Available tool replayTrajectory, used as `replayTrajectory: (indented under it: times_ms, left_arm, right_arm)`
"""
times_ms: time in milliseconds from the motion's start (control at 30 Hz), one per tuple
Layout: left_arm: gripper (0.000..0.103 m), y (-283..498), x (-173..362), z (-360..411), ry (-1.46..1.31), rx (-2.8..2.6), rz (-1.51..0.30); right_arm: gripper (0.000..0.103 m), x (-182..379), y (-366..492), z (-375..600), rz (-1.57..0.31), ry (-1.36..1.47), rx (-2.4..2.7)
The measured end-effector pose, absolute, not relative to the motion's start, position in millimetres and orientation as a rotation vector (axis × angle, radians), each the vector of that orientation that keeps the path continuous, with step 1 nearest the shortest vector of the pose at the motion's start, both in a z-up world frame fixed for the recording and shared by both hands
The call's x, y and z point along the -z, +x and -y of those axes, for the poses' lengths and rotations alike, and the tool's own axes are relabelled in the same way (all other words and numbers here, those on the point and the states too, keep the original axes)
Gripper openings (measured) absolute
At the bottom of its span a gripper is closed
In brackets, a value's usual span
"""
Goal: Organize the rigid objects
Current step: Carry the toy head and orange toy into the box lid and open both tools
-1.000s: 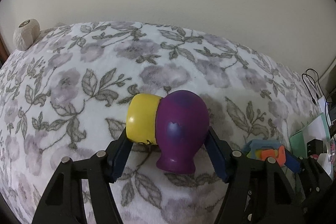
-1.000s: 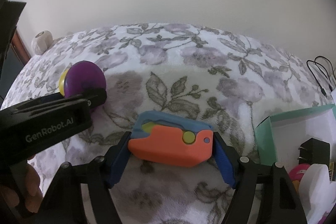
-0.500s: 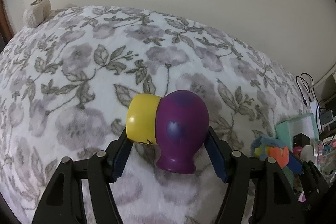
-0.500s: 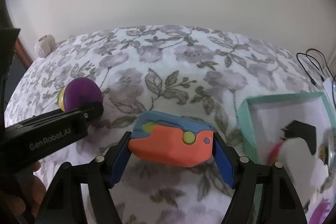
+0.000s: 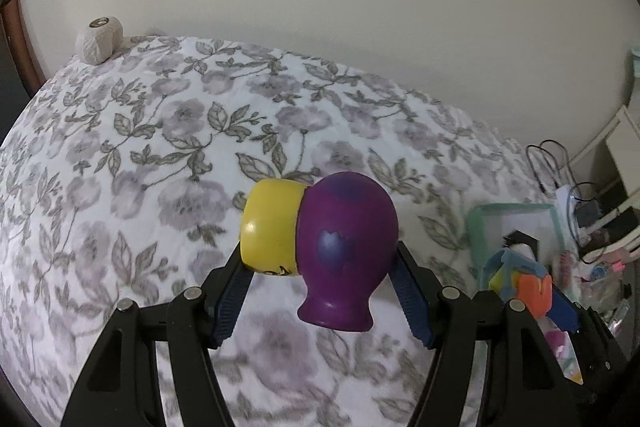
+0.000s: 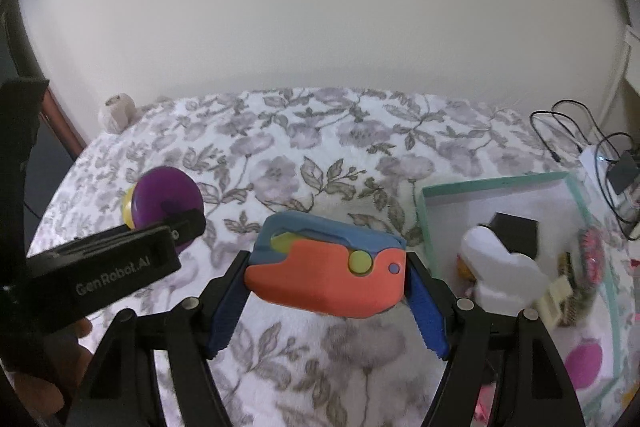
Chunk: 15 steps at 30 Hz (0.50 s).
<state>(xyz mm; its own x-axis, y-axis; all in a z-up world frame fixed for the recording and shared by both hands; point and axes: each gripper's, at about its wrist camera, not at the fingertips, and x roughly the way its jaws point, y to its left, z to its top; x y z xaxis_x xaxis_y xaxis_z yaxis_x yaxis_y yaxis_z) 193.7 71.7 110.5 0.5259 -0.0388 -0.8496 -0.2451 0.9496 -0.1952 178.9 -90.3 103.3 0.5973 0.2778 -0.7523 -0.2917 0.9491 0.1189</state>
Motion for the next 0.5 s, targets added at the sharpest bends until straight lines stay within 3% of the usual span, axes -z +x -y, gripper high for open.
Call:
replayTrajectory:
  times_ms: [500]
  left_arm:
    - [0.069,139.3,-154.1,-10.1,-0.324,-0.05,-0.931]
  right_arm:
    - [0.076,-139.3,123.7,173.6,-0.82,0.085,-0.224]
